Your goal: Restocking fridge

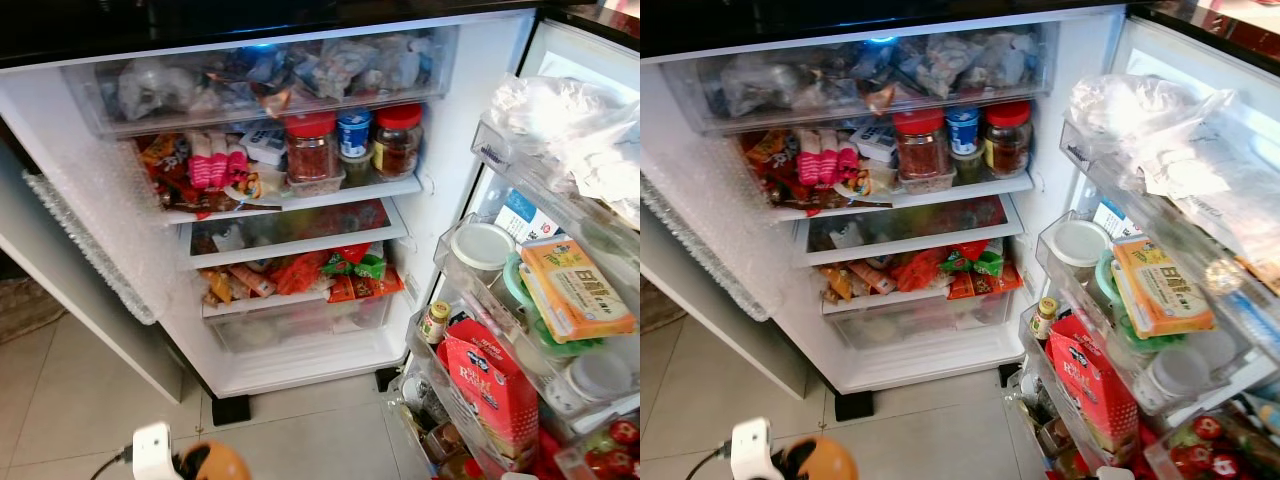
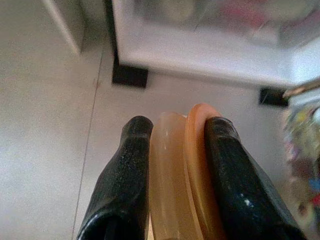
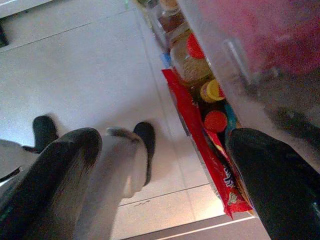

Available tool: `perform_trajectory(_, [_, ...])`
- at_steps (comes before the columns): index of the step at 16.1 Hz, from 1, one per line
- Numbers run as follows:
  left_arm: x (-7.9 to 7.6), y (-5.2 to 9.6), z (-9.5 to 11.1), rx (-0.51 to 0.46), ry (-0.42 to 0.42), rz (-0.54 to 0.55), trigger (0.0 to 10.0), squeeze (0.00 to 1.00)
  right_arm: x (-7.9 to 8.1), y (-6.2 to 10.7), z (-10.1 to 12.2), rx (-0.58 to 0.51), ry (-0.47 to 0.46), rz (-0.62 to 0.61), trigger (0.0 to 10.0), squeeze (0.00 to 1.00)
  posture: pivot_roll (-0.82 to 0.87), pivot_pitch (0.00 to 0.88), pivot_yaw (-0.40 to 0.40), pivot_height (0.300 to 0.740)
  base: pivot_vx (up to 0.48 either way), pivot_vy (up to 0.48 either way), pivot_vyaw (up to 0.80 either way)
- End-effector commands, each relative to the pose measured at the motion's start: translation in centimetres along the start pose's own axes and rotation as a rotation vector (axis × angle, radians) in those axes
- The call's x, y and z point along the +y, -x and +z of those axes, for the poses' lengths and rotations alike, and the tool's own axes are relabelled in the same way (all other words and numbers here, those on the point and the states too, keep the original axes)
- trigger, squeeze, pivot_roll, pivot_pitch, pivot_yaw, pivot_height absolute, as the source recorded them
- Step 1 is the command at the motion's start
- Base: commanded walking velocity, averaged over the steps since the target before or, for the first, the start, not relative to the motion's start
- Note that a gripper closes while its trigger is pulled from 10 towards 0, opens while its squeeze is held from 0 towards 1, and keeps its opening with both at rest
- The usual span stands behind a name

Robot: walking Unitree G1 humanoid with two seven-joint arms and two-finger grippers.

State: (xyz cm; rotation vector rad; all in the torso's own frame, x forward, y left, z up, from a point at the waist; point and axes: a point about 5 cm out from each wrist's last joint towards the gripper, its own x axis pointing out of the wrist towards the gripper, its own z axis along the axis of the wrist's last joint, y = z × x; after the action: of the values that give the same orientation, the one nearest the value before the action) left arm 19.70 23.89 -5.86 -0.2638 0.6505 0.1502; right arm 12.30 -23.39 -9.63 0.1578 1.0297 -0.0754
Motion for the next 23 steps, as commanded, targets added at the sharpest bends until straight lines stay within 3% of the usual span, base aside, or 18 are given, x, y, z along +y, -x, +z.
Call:
perform_trajectory(1, [0.2,-0.2,1.4,-0.066,-0.001,-0.026,10.0,0.00,-0.4,0.2,-0.4,0.010,0.004,-0.015,10.0,0.00,-0.03,0.078,0.021,0.740,0.000,0.000,0.00])
perform_trajectory(3, [-1.6,-0.8,5.5,-0.267,0.003,-0.117,10.0,0.00,-0.4,0.2,-0.4,0.013,0.013,-0.010,10.0,0.00,-0.03,0.075,0.023,0.740,0.000,0.000,0.00])
perform_trajectory(4, [-2.0,-0.7,6.6,-0.324,0.030,-0.133,10.0,0.00,-0.4,0.2,-0.4,0.013,0.018,-0.006,10.0,0.00,-0.03,0.073,0.021,0.740,0.000,0.000,0.00])
perform_trajectory(6, [-4.1,0.1,9.3,-0.450,0.108,-0.231,10.0,0.00,-0.4,0.2,-0.4,0.023,0.055,0.003,10.0,0.00,-0.03,0.066,0.018,0.740,0.000,0.000,0.00])
perform_trajectory(9, [-6.7,1.4,10.2,-0.486,0.238,-0.383,10.0,0.00,-0.5,0.2,-0.4,0.030,0.072,0.005,10.0,0.00,-0.02,0.056,0.016,0.740,0.000,0.000,0.00])
perform_trajectory(11, [-6.6,2.0,10.1,-0.491,0.414,-0.396,10.0,0.00,-0.5,0.3,-0.4,0.037,0.100,0.012,10.0,0.00,-0.03,0.053,0.015,0.740,0.000,0.000,0.00])
perform_trajectory(17, [-7.0,2.3,10.8,-0.470,0.471,-0.415,10.0,0.00,-0.8,0.3,-0.1,0.030,0.160,-0.001,10.0,0.00,-0.02,0.064,0.001,0.740,0.000,0.000,0.27])
perform_trajectory(23, [-7.7,2.2,11.4,-0.452,0.457,-0.440,10.0,0.00,-0.8,0.3,0.0,0.033,0.166,0.003,10.0,0.00,-0.02,0.082,-0.005,0.740,0.182,0.000,0.07])
